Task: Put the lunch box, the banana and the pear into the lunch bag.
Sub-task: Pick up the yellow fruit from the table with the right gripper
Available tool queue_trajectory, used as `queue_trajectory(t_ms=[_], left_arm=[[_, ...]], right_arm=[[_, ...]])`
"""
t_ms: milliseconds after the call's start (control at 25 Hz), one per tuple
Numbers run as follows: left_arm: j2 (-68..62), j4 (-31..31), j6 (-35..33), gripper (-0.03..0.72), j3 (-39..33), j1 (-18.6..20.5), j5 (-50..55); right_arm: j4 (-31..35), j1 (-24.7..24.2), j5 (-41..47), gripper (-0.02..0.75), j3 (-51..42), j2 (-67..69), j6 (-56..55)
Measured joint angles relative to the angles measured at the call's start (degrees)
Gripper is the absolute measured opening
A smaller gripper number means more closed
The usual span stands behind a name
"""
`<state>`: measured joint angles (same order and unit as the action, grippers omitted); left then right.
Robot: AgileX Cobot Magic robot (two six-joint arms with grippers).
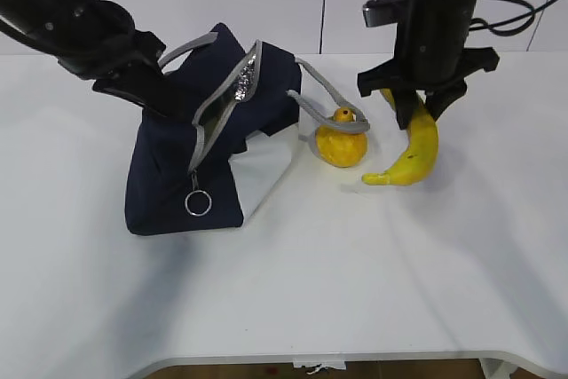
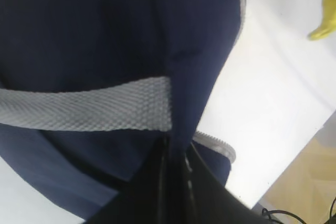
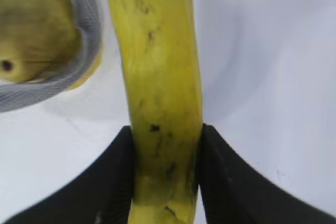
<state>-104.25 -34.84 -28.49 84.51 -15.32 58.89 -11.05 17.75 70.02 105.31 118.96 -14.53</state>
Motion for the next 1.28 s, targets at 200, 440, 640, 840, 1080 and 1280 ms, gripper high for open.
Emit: queue_trajectory(t_ms=[200, 440, 640, 840, 1080, 1280], left_arm=[[0.0, 0.0, 0.0, -0.007, 0.0, 0.0, 0.7], [0.2, -1.8, 0.0, -0.007, 0.0, 0.0, -2.2], [2.3, -6.4, 0.0, -0.007, 0.0, 0.0, -6.9], [3.2, -8.6, 0.0, -0.007, 0.0, 0.0, -8.7], [3.2, -9.0, 0.0, -0.007, 0.0, 0.0, -8.7], [3.2, -9.2, 0.0, -0.007, 0.0, 0.0, -8.7]], right_arm=[[2.3, 0.0, 0.4, 0.283, 0.7, -6.4, 2.7], [7.0, 0.0, -1.9, 0.283, 5.2, -9.8, 5.2], [12.4, 0.0, -14.4, 0.283, 5.4, -9.5, 5.4], [18.1, 0.0, -22.4, 0.283, 5.4, -6.8, 5.5], [33.3, 0.0, -25.9, 0.282, 5.4, -2.5, 17.4], [46.5, 0.0, -26.0, 0.282, 5.4, 1.7, 26.5]])
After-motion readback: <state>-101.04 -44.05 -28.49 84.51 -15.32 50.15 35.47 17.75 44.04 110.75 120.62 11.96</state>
